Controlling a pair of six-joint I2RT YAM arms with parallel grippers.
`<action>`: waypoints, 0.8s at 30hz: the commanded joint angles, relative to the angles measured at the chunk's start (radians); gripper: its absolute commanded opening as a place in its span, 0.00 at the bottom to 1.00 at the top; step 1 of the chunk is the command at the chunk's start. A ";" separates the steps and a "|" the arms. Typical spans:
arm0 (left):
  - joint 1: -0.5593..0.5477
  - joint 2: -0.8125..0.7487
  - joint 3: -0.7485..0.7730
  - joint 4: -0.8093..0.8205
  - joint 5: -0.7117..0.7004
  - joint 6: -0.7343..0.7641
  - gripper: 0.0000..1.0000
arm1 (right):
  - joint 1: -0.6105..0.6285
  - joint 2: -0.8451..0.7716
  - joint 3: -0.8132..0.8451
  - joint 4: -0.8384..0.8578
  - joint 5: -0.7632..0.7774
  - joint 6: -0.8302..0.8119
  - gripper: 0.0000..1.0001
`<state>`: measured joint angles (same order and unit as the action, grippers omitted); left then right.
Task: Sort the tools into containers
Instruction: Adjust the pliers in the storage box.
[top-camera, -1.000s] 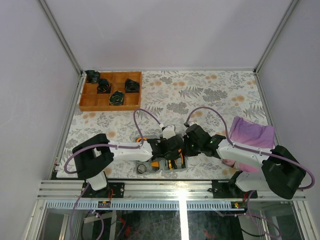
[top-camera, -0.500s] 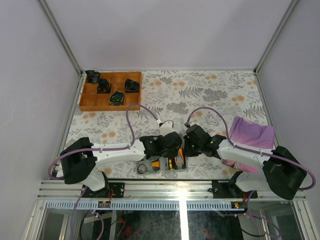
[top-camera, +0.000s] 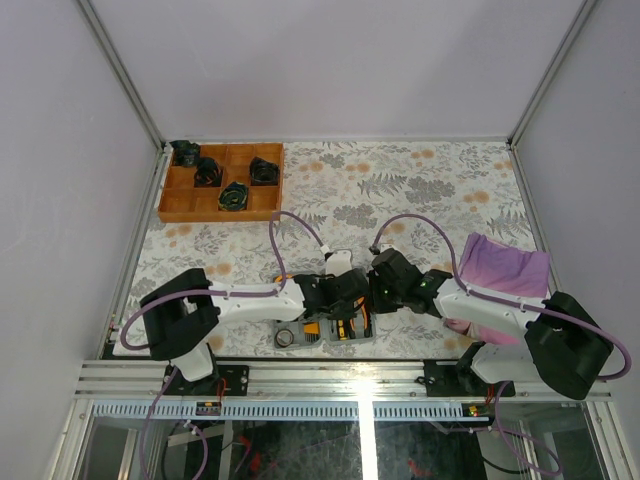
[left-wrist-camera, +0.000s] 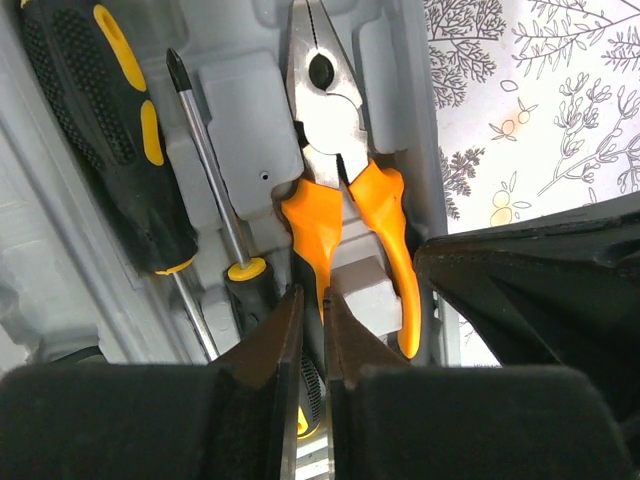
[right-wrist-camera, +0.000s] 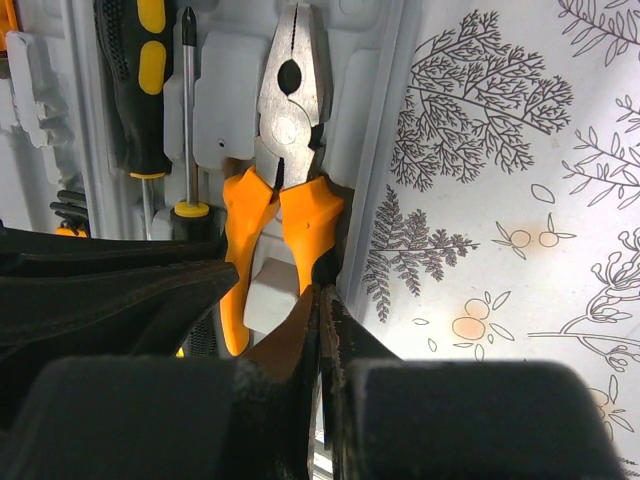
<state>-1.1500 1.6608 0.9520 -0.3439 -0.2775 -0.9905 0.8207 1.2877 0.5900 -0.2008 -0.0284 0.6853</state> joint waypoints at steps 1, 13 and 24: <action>-0.001 0.066 0.011 -0.017 0.022 0.023 0.01 | 0.000 0.062 -0.020 -0.111 0.025 -0.029 0.00; -0.003 0.171 -0.015 0.031 0.108 0.022 0.00 | 0.017 0.248 -0.038 -0.047 0.005 -0.023 0.00; -0.003 0.047 -0.075 0.060 0.076 0.022 0.02 | 0.055 0.083 -0.024 -0.099 0.156 0.033 0.01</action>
<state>-1.1481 1.6760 0.9497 -0.3321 -0.2520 -0.9672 0.8280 1.3834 0.6498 -0.2195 0.0025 0.6823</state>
